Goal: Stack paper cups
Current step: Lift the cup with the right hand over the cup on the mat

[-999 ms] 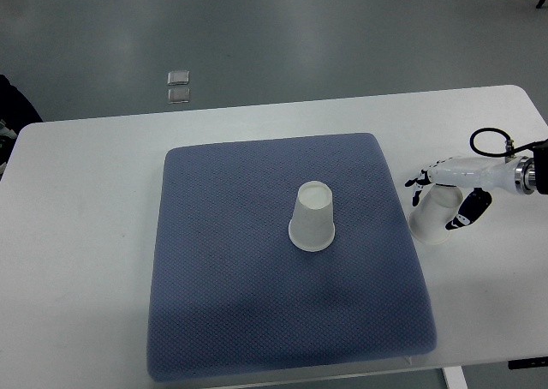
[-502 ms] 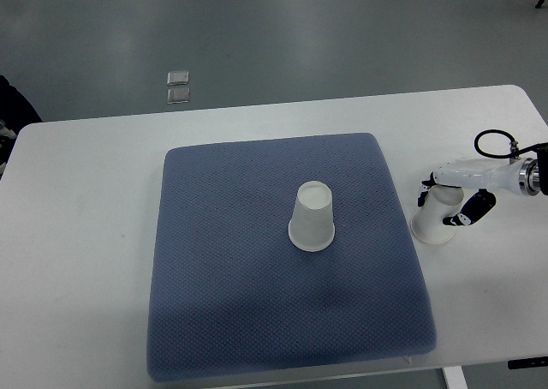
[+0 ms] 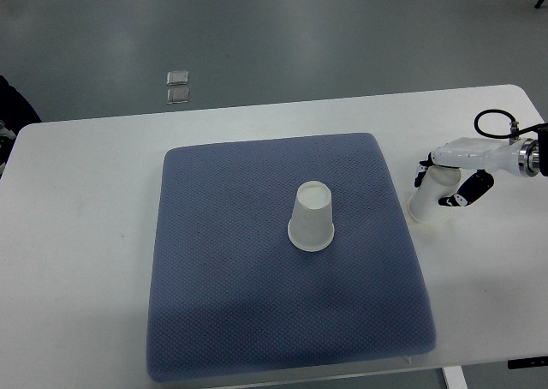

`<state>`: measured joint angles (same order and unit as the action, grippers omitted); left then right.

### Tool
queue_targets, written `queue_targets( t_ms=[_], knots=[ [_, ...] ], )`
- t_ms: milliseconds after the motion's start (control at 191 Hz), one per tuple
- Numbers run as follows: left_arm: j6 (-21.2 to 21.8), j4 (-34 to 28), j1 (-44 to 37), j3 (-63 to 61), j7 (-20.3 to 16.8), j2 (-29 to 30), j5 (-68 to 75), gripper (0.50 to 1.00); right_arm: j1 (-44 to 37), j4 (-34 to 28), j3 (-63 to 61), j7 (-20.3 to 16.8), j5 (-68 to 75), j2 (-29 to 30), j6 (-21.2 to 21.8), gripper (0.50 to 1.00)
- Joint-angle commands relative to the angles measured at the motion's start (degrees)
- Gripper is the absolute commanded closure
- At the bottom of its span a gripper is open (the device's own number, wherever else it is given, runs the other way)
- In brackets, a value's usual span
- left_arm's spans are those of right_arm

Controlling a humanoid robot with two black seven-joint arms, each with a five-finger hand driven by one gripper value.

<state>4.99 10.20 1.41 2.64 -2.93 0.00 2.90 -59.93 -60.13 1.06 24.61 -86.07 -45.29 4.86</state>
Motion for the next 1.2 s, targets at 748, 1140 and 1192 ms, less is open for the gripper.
queue_targets(
  t_ms=[748, 1140, 1192],
  knots=[
    [0.0, 0.0, 0.0, 0.0, -0.1, 0.0, 0.0, 0.5, -22.6, -17.0, -0.4, 3.3, 11.8, -0.2, 14.9, 0.889],
    [0.0, 0.0, 0.0, 0.0, -0.1, 0.0, 0.0, 0.5, -20.5, -13.6, -0.2, 2.6, 11.5, 7.6, 13.1, 0.889],
    [0.0, 0.0, 0.0, 0.0, -0.1, 0.0, 0.0, 0.5, -19.6, -13.5, -0.2, 2.6, 11.2, 7.9, 13.0, 0.889]
  ],
)
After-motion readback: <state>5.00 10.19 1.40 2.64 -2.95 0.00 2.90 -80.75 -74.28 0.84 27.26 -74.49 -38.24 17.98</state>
